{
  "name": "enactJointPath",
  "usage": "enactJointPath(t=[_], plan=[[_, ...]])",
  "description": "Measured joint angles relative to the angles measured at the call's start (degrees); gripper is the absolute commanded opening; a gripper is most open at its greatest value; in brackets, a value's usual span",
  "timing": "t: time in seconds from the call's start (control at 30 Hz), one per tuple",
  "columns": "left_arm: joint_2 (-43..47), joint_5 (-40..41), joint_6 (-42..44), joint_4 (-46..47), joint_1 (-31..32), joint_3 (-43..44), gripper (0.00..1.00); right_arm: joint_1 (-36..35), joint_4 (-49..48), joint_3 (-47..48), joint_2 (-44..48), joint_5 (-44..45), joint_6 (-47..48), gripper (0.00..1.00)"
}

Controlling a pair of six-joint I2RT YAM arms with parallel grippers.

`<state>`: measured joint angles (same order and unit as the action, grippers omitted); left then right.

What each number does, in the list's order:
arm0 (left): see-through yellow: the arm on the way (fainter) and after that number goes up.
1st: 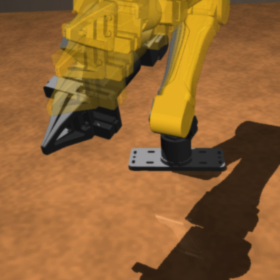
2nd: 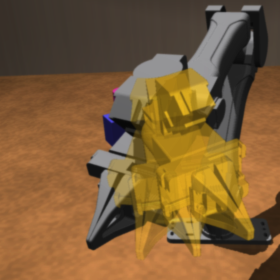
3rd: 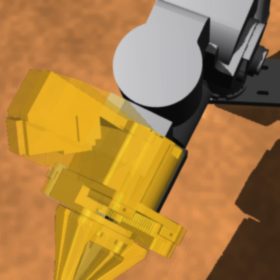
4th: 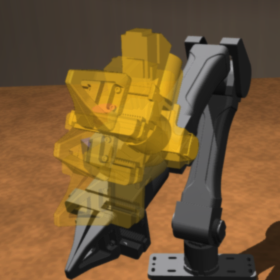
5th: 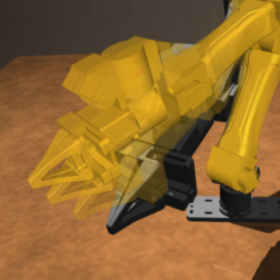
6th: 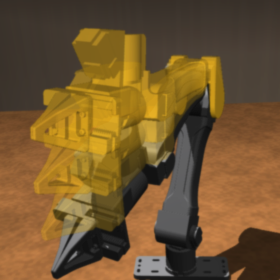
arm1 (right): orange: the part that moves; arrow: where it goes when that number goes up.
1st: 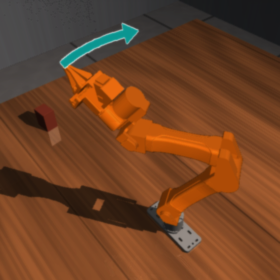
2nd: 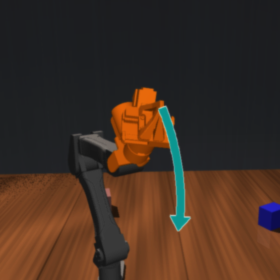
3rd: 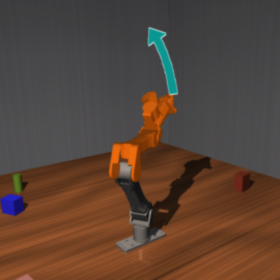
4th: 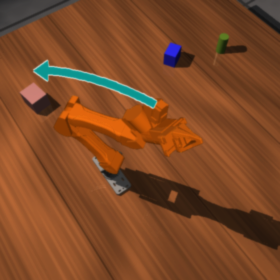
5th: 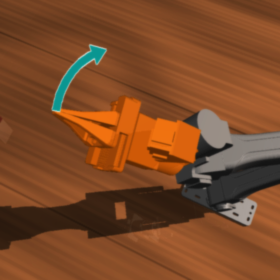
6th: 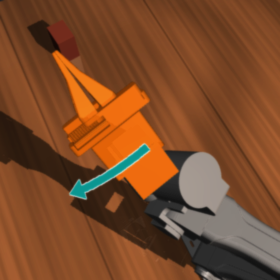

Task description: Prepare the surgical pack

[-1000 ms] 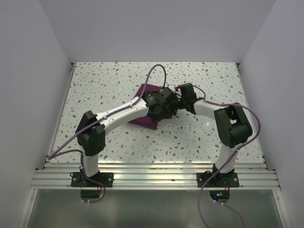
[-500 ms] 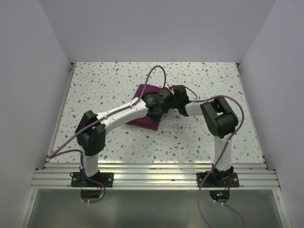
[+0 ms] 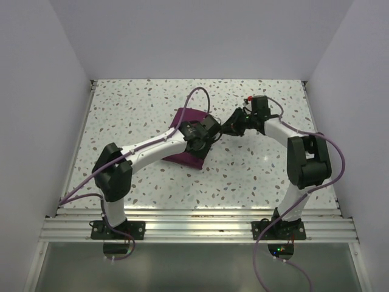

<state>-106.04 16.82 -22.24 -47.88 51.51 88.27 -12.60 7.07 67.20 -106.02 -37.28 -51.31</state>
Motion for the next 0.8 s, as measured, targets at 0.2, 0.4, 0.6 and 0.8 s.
enactJointPath(t=[0.2,0.4,0.6,0.8], plan=[[1.07,-0.57,-0.79,0.42,-0.2,0.0,0.64,2.54,6.45,0.72,3.54,0.59,5.84,0.24],[-3.61,1.36,-0.39,-1.11,-1.16,11.63,0.64,2.16,7.45,0.7,3.28,0.2,5.95,0.24],[-11.63,5.33,0.98,-1.22,-1.53,20.22,0.65,2.16,5.07,0.7,2.03,-1.22,3.87,0.23],[-17.62,8.46,1.97,-1.92,-1.73,21.35,0.65,2.16,3.06,0.7,-1.68,-2.69,1.99,0.21]])
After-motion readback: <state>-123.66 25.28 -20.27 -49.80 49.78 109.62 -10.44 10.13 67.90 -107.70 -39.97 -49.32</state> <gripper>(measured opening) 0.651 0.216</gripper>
